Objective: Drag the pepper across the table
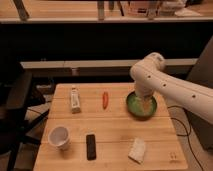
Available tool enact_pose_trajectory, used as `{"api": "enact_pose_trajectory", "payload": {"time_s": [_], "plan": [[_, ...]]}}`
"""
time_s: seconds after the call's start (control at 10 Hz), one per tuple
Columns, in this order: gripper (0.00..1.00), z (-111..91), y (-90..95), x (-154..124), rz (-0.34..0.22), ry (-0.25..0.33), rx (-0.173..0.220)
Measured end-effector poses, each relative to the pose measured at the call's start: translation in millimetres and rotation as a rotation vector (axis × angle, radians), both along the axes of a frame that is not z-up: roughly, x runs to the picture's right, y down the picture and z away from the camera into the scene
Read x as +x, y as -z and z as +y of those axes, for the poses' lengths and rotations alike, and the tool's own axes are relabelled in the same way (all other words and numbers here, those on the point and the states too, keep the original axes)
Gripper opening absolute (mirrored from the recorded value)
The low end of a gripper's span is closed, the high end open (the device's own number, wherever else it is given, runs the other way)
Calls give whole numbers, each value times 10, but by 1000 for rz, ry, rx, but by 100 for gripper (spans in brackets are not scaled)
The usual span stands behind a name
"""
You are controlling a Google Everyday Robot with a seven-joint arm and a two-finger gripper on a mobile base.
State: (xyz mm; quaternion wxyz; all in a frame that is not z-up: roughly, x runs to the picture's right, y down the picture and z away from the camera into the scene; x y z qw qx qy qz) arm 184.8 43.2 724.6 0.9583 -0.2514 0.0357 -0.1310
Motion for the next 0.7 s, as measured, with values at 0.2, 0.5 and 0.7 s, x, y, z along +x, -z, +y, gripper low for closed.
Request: {"api": "enact_pose_trajectory", "payload": {"time_s": [0.2, 0.5, 0.7], "plan": [[80, -27, -31, -38, -4, 27, 3], [80, -124, -146, -224, -28, 83, 13], [80, -183, -196, -224, -31, 106, 17]]}}
